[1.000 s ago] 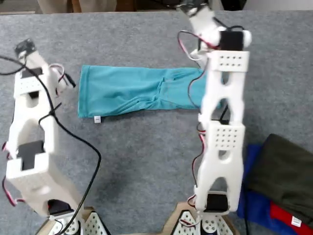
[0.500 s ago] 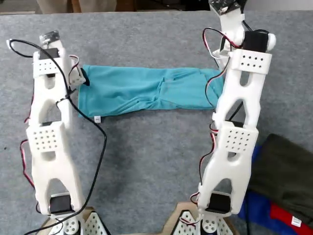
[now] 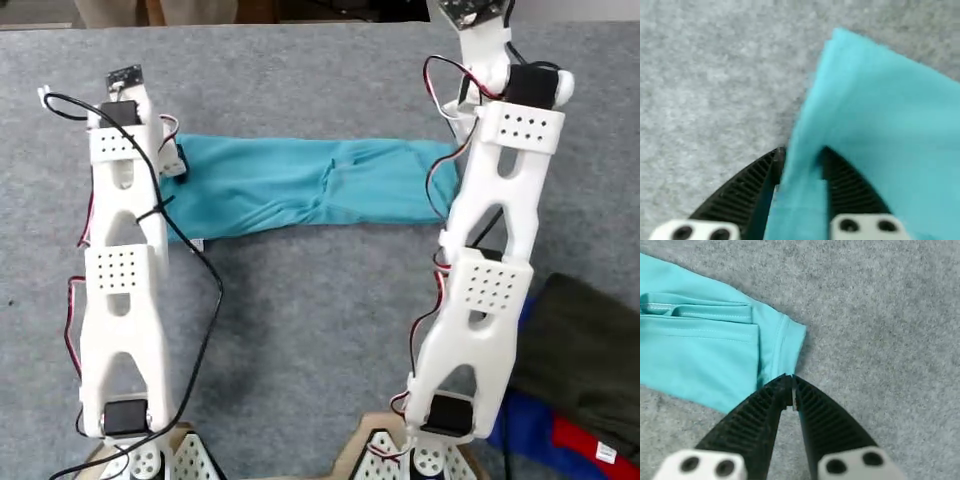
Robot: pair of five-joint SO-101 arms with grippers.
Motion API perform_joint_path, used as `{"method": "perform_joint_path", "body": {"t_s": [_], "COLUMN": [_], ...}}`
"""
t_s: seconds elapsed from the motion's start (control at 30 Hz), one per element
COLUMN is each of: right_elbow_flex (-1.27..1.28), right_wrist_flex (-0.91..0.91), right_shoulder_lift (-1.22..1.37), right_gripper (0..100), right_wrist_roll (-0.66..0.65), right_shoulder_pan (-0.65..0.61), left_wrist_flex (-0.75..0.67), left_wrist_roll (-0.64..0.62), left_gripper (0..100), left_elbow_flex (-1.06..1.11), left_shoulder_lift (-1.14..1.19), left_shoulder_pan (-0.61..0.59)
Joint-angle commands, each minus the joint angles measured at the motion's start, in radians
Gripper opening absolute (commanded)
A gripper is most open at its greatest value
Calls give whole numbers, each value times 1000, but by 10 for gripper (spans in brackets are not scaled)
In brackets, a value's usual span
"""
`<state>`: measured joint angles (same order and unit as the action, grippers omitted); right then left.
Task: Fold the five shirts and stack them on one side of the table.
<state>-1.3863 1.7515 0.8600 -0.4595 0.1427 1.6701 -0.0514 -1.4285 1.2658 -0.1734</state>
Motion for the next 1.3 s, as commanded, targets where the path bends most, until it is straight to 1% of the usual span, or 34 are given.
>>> {"method": "perform_joint_path", "body": {"t_s": [0.0, 0.13, 0.23, 0.43, 0.53, 0.6, 0.7, 0.77, 0.83, 0.93, 1.07, 1.17, 1.27], "right_elbow_flex": [-79, -111, -137, -182, -209, -217, -213, -208, -208, -209, -217, -242, -274], "right_wrist_flex": [-11, 3, 3, 0, -2, -5, -18, -25, -26, -40, -71, -75, -69], "right_shoulder_lift": [-47, -47, -48, -48, -45, -45, -45, -44, -42, -15, 73, 101, 105], "right_gripper": [6, 6, 6, 9, 9, 9, 9, 9, 9, 9, 9, 9, 9], "right_wrist_roll": [11, 12, 12, 6, 6, 6, 5, 5, 5, 3, -54, -75, -75], "right_shoulder_pan": [16, 22, 33, 58, 88, 111, 130, 131, 130, 130, 130, 128, 147], "left_wrist_flex": [37, 44, 44, 57, 60, 72, 89, 89, 89, 89, 84, 31, -52], "left_wrist_roll": [3, -23, -28, 51, 66, 71, 66, 64, 44, 11, -66, -104, -141], "left_gripper": [22, 18, 18, 18, 18, 18, 18, 18, 18, 18, 19, 19, 19], "left_elbow_flex": [-28, -31, -37, -31, -31, -29, -29, -29, -29, -29, -38, -34, -31], "left_shoulder_lift": [2, 2, -5, -82, -127, -159, -209, -240, -280, -341, -389, -401, -401], "left_shoulder_pan": [18, 25, -28, -155, -203, -219, -209, -166, -95, 34, 209, 319, 399]}}
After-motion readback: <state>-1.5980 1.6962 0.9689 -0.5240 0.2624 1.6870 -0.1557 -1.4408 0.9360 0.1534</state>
